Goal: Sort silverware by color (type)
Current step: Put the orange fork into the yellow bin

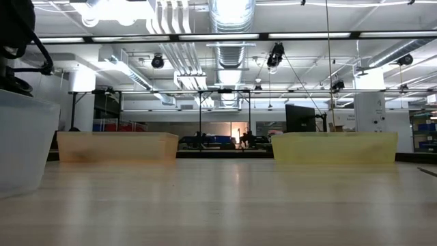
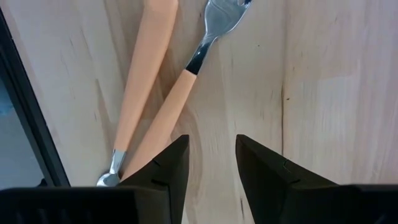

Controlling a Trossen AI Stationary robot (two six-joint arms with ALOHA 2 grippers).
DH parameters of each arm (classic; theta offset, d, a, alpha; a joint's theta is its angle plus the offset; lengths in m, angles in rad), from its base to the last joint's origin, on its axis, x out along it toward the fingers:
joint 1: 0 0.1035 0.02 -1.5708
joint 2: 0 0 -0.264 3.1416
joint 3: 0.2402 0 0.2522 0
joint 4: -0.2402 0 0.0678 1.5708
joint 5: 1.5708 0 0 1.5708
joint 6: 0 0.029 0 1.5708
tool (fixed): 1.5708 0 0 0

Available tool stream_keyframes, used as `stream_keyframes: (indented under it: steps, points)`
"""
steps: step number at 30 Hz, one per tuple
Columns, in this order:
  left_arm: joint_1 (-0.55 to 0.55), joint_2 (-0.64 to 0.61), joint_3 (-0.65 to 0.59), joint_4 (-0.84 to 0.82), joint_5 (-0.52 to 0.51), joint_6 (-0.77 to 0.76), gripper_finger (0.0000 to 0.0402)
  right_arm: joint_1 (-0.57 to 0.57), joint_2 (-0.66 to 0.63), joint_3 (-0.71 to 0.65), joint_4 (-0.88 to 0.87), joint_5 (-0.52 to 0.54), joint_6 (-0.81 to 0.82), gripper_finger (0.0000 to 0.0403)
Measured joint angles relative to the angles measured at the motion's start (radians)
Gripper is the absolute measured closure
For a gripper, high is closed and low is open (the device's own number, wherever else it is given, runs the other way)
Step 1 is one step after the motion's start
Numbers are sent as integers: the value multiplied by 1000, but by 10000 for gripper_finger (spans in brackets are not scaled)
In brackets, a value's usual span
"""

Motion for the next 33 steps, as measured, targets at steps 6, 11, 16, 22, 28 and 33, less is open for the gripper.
stream_keyframes:
  steps: [6,11,16,22,28,33]
  points:
    - [13,-2,47,-36,-77,48,324,0,0,0,-1,0,-1,278]
    - [27,1,88,32,-214,77,326,0,0,0,2,0,-9,275]
    - [68,24,123,42,-268,149,326,-1,0,0,2,-1,-9,280]
    - [120,44,208,51,-256,659,326,-1,0,0,4,-6,7,281]
    - [128,53,307,-81,-186,1205,326,-6,0,0,5,-8,20,275]
    - [125,71,348,-213,-184,1588,326,-13,0,0,5,-7,77,278]
